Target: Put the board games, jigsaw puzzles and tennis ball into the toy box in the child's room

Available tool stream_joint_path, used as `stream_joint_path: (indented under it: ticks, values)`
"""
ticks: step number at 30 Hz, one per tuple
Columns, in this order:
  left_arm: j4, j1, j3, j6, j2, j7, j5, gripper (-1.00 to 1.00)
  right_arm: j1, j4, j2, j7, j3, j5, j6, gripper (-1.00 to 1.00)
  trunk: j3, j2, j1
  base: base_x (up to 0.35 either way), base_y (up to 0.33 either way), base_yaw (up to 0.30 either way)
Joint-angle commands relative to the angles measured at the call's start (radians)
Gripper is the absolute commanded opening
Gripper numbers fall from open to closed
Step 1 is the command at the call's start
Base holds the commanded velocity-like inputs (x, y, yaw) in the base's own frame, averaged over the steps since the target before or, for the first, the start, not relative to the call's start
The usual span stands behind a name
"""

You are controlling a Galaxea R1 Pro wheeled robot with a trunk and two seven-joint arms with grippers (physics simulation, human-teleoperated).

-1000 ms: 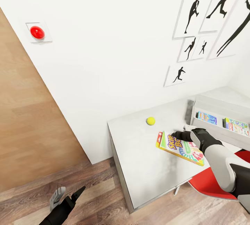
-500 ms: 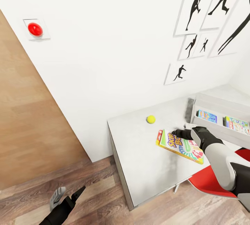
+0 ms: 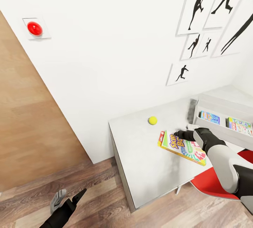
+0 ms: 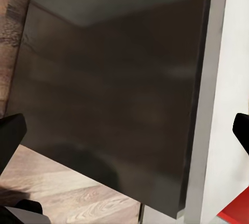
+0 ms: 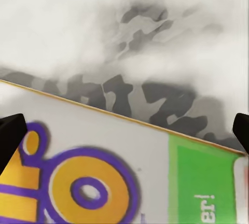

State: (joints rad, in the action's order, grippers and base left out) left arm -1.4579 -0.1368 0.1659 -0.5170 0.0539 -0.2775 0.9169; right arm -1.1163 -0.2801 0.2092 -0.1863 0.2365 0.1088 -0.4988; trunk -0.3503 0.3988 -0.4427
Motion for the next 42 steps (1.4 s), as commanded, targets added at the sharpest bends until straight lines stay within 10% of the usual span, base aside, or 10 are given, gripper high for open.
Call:
stream_joint_path:
  ticks: [1,42]
  values:
    - [-0.001,0.000,0.001,-0.008,0.000,0.000,0.007,1.00,0.001,0.018,-0.001,-0.012,0.004,0.019,-0.004,1.00,-0.002,0.001,-0.007,0.000,0.000,0.000]
    - [-0.001,0.002,0.000,-0.008,-0.002,0.000,0.007,1.00,0.001,0.018,-0.009,-0.035,0.002,0.020,-0.004,1.00,-0.002,0.001,-0.007,-0.163,0.000,0.000]
